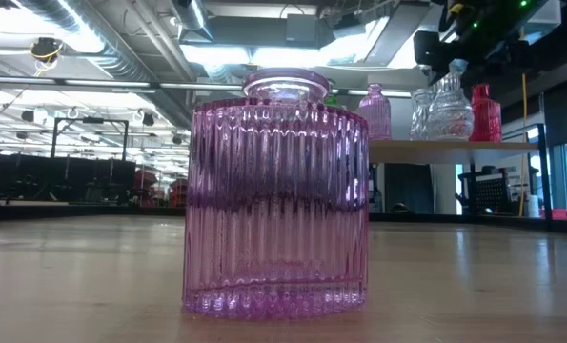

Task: Sort vases onto shelf
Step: Put the transparent vase on the shelf aligned with the other transparent vases

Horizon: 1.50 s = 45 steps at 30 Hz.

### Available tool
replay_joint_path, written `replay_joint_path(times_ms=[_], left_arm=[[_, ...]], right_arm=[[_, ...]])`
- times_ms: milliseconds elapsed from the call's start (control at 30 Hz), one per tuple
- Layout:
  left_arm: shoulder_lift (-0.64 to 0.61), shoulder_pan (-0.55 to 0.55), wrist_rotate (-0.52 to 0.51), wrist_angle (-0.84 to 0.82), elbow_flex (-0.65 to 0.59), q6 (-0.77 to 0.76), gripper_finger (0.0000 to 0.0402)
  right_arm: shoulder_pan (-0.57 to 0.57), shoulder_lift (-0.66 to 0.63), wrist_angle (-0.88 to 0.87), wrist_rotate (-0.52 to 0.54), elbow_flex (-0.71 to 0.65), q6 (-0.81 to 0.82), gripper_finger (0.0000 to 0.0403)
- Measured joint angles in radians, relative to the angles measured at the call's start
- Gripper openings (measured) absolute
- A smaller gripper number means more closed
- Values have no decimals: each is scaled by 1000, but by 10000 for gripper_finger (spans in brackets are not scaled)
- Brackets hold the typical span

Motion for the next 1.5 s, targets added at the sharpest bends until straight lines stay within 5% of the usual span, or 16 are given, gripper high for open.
replay_joint_path(times_ms=[533,967,1500], left_arm=[[0,0,0,0,0,0,111],[0,0,0,0,0,-2,111],[0,-13,-3,0,0,-2,111]], right_arm=[[0,0,53,-26,0,-77,239],[0,0,45,-66,0,-54,331],[0,-8,18,-158,19,-51,308]])
